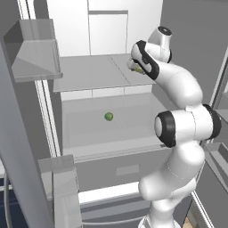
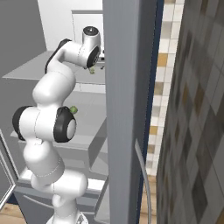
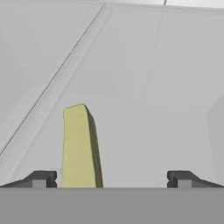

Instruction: Pick the egg and butter from the fridge and place them by the bowl for mixing.

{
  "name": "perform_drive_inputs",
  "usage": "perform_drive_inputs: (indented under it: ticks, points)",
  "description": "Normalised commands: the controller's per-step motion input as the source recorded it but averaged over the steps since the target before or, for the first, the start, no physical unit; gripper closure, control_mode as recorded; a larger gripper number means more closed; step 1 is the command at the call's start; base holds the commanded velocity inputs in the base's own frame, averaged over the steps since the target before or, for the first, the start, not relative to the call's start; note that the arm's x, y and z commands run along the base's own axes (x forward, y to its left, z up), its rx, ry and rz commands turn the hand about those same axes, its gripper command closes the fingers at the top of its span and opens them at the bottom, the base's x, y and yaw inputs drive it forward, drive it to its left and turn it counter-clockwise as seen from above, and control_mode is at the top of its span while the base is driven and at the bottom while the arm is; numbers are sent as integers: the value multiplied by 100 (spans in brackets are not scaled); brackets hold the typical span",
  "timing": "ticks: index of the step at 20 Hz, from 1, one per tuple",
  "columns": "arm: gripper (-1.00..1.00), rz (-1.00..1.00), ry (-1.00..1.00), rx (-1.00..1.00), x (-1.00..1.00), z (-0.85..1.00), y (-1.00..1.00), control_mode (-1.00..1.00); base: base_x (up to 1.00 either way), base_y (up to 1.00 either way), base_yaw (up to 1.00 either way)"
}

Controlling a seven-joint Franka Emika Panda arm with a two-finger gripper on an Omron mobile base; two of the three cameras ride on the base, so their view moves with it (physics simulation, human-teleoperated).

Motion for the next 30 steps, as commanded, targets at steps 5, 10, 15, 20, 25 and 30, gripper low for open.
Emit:
perform_drive_inputs:
  ticks: [5, 10, 15, 20, 25, 30]
  points:
    - [-100, 1, 2, 0, 0, -29, 1, -100, 0, 0, 0]
    - [100, 1, 5, -3, 7, -43, 14, -100, 0, 0, 0]
    - [100, 0, 7, -1, 11, -29, 9, -100, 0, 0, 0]
    - [100, 0, 0, 0, 1, -15, 0, -100, 0, 0, 0]
    - [100, 0, 0, 0, -5, -4, 0, -100, 0, 0, 0]
    - [100, -7, -15, -3, -85, 10, 0, -100, 0, 0, 0]
